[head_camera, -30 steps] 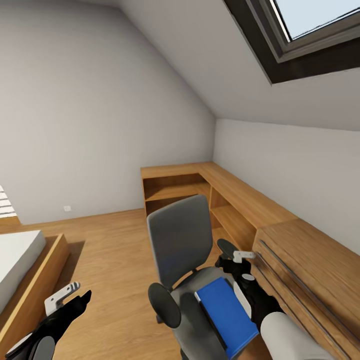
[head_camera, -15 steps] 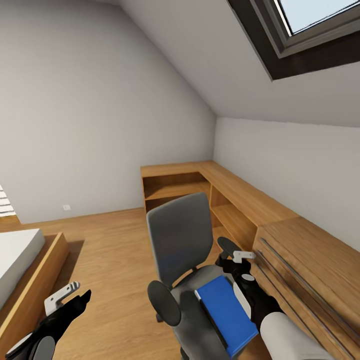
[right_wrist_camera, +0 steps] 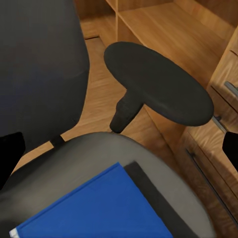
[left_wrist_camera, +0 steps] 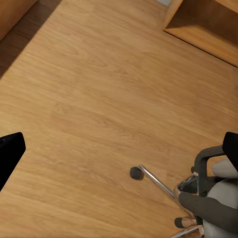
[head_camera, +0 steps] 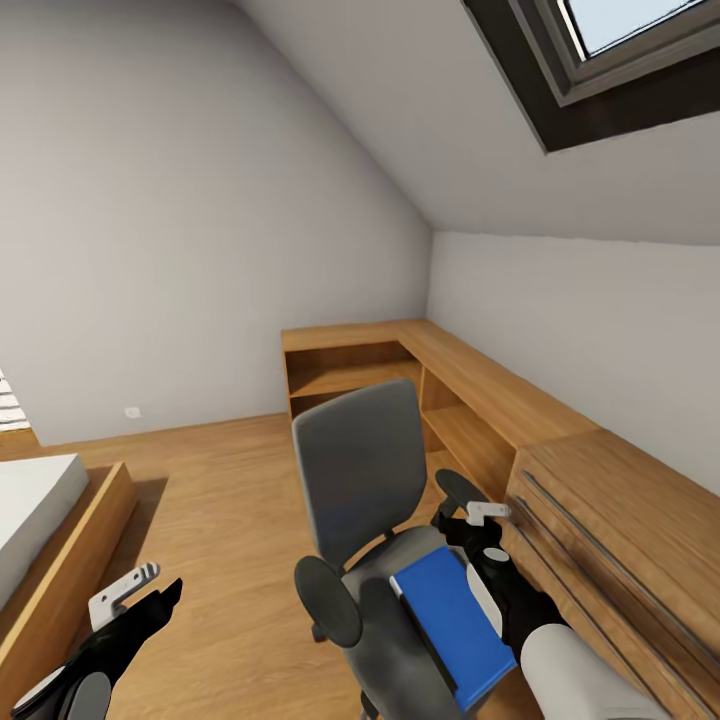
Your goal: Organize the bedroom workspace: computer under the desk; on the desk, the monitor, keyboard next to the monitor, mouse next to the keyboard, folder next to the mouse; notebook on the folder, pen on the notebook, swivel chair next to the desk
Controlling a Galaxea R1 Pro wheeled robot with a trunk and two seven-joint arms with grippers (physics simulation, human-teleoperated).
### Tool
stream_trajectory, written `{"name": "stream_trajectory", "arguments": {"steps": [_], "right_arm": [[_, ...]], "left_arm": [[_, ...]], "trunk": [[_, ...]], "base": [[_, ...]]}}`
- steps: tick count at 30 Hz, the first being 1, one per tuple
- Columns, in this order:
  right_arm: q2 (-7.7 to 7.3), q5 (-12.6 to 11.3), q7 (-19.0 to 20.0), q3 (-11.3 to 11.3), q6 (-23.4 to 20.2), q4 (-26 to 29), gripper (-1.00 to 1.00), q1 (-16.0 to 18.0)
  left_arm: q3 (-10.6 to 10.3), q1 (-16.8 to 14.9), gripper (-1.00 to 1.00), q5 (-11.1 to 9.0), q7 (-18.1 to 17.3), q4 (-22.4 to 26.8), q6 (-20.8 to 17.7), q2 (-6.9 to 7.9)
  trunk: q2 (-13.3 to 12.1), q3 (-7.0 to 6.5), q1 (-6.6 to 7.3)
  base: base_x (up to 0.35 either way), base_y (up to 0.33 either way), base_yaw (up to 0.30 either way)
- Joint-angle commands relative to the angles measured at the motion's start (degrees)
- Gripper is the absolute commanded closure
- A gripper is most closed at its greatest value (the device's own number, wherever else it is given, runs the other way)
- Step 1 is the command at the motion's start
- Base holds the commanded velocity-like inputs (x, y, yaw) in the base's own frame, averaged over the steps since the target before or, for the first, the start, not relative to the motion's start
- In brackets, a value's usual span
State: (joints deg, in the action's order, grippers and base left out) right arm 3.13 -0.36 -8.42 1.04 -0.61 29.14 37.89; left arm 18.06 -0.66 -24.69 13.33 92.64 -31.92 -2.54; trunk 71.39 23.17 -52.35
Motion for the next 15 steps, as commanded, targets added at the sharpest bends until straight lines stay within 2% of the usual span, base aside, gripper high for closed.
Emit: {"name": "stream_trajectory", "arguments": {"steps": [1, 15], "right_arm": [[0.03, -0.01, -0.1, 0.1, -0.07, 0.04, -1.0, 0.04], [0.03, 0.09, -0.1, 0.1, -0.06, 0.04, -1.0, 0.0]], "left_arm": [[0.05, -0.05, -1.0, -0.61, 0.4, 0.08, -0.25, -0.03], [0.05, -0.05, -1.0, -0.6, 0.47, 0.08, -0.25, 0.04]], "trunk": [[0.46, 0.25, -0.23], [6.07, 2.76, -3.3]], "base": [[0.0, 0.0, 0.0], [0.0, 0.0, 0.0]]}}
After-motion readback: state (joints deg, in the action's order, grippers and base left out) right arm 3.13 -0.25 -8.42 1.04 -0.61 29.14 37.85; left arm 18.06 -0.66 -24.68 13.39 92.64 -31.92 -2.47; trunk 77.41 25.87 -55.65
